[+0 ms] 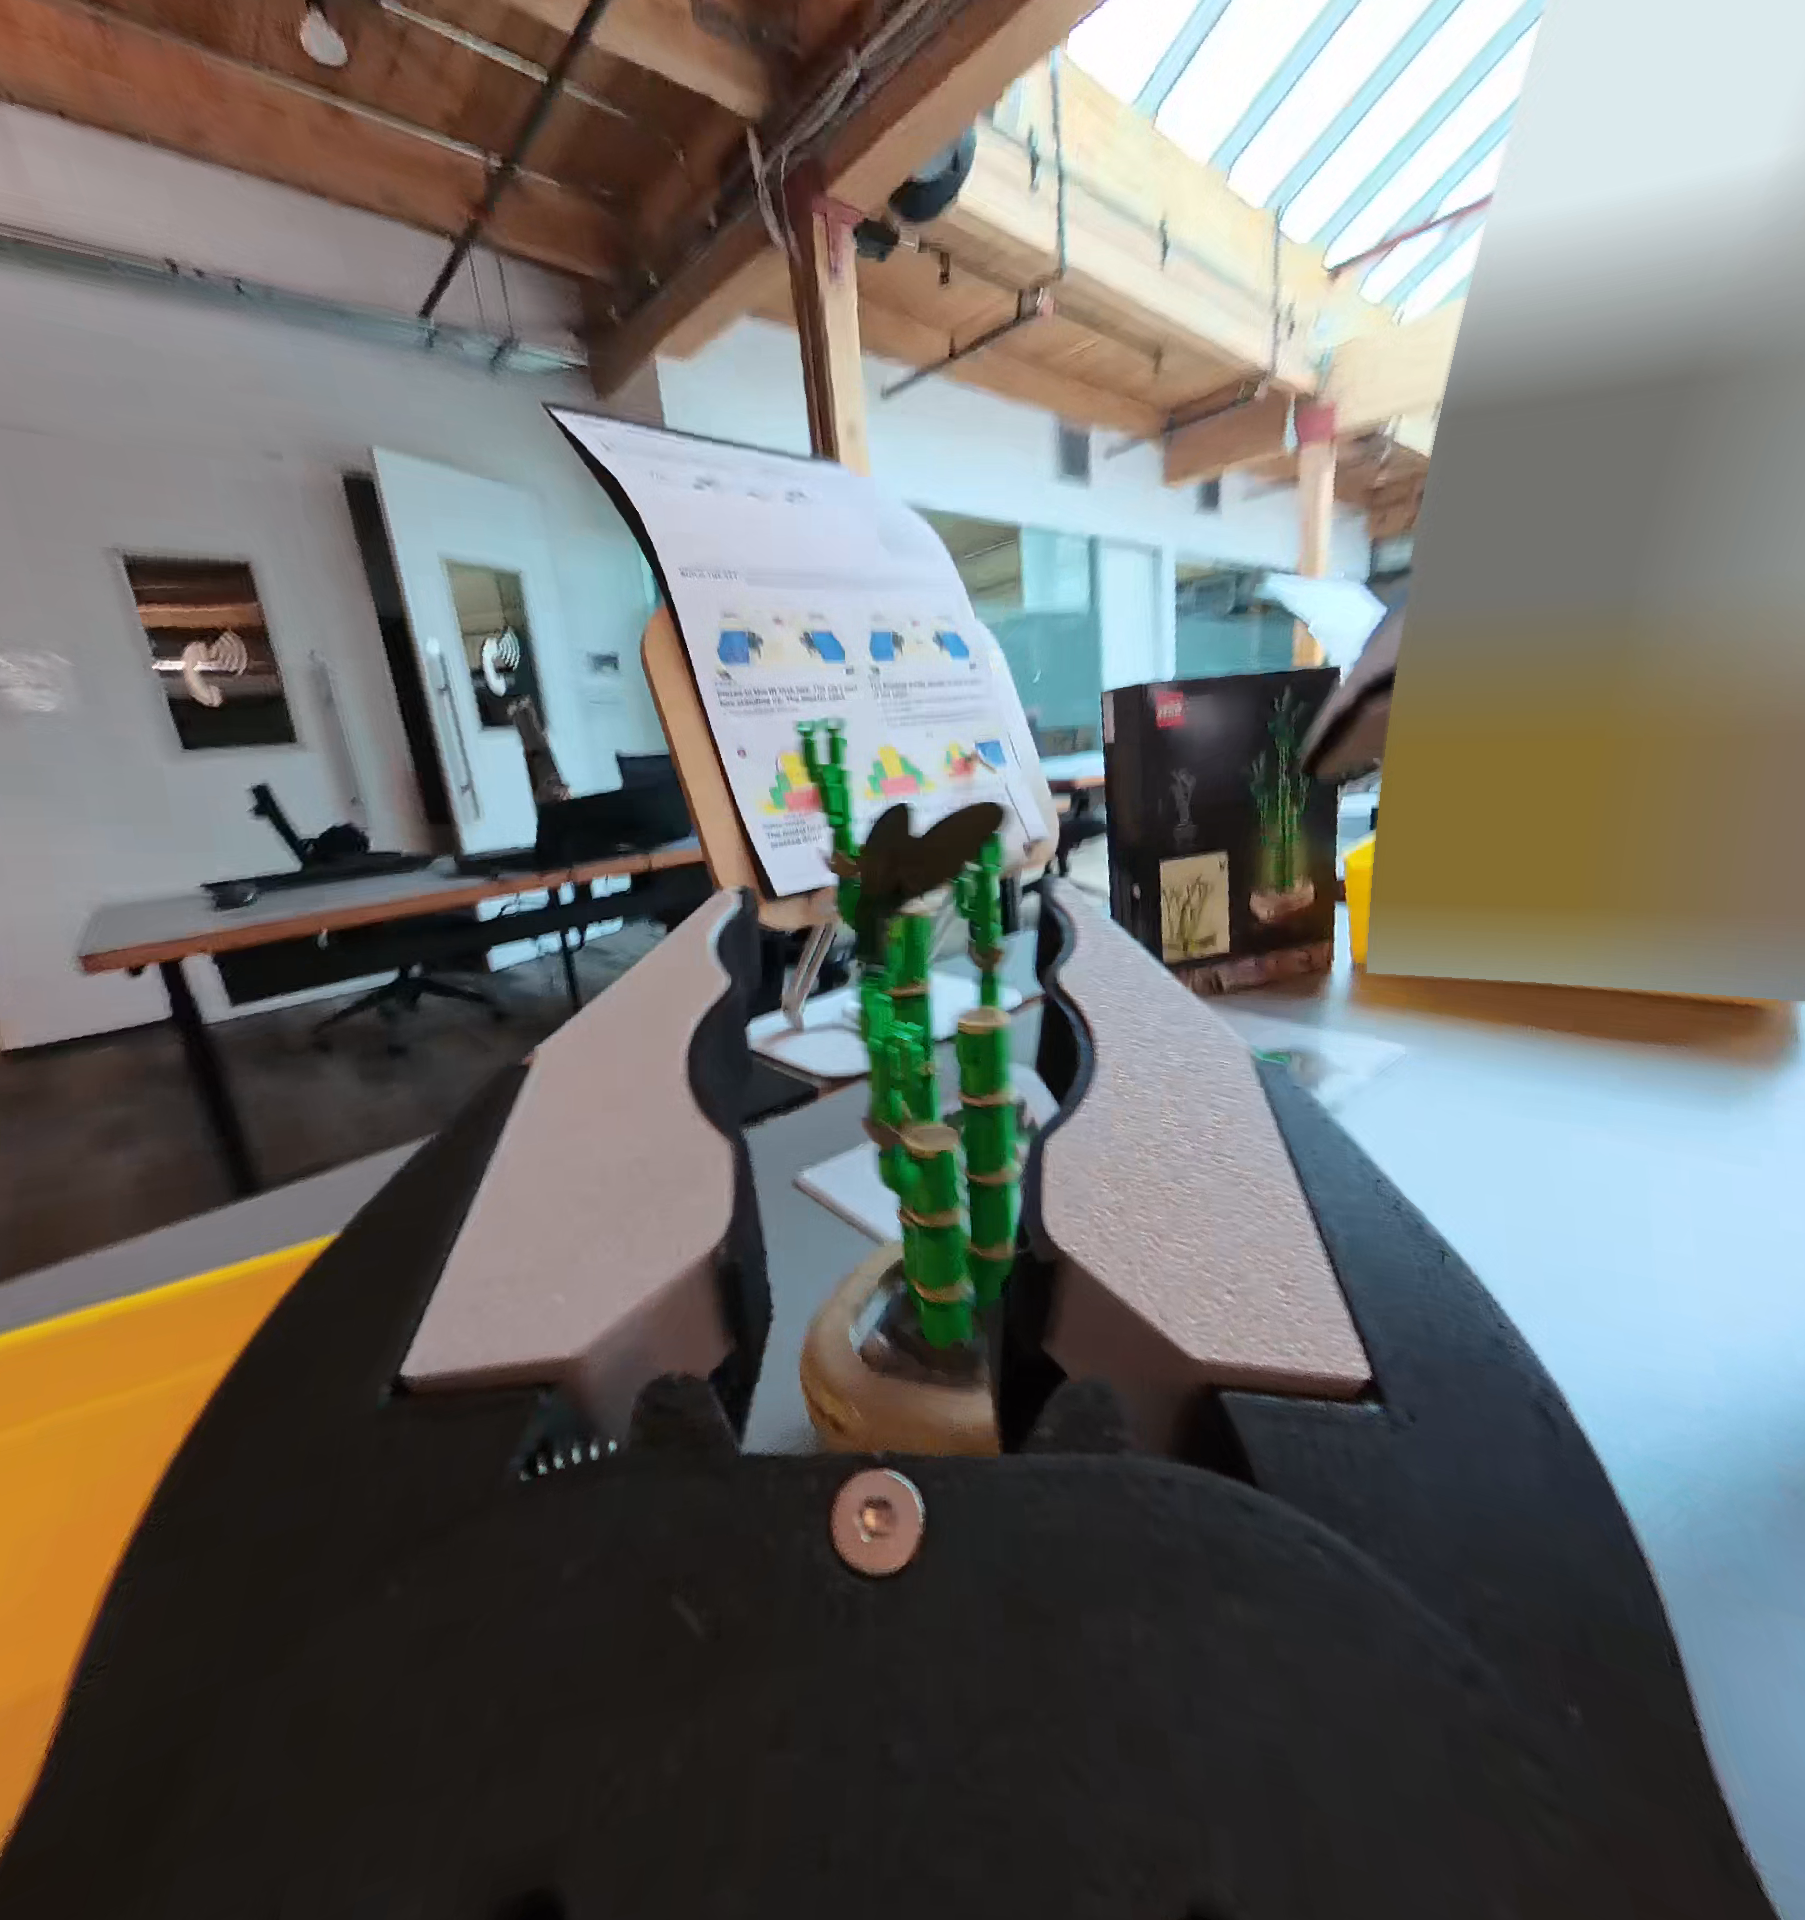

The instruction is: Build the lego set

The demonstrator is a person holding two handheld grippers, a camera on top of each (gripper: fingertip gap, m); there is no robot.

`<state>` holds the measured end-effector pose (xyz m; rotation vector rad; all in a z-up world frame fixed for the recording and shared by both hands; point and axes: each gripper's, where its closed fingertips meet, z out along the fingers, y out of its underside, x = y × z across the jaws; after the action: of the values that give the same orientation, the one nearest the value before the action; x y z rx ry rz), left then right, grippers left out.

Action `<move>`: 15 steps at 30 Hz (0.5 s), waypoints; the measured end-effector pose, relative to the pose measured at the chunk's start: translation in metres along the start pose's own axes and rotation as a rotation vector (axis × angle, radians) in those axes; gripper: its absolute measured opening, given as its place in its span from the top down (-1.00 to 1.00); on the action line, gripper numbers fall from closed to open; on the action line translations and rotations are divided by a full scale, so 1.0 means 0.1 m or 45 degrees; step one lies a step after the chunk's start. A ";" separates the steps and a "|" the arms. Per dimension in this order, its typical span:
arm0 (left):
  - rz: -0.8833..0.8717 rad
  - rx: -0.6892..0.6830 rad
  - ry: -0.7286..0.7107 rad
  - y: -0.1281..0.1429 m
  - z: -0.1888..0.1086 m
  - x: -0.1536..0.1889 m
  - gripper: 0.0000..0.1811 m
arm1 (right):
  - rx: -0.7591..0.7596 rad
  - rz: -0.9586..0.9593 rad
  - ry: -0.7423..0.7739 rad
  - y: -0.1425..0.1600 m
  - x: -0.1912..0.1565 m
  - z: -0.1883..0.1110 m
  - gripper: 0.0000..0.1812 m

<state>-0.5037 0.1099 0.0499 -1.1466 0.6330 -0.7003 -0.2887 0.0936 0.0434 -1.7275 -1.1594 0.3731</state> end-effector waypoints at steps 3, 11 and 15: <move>-0.099 -0.272 0.062 0.19 -0.15 0.33 0.51 | 0.031 0.126 -0.030 0.45 -0.20 -0.10 0.99; 0.016 -0.961 0.066 0.90 -0.55 0.96 0.69 | 0.254 0.218 -0.072 0.81 -0.43 0.12 0.98; 0.006 -0.993 0.204 0.99 -0.37 1.36 0.74 | 0.298 0.248 -0.112 0.89 -0.52 0.12 0.98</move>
<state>-0.4293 0.0085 -0.0678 -1.8109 1.0973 -0.5504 -0.2761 0.0517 -0.0506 -1.6339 -0.9690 0.6828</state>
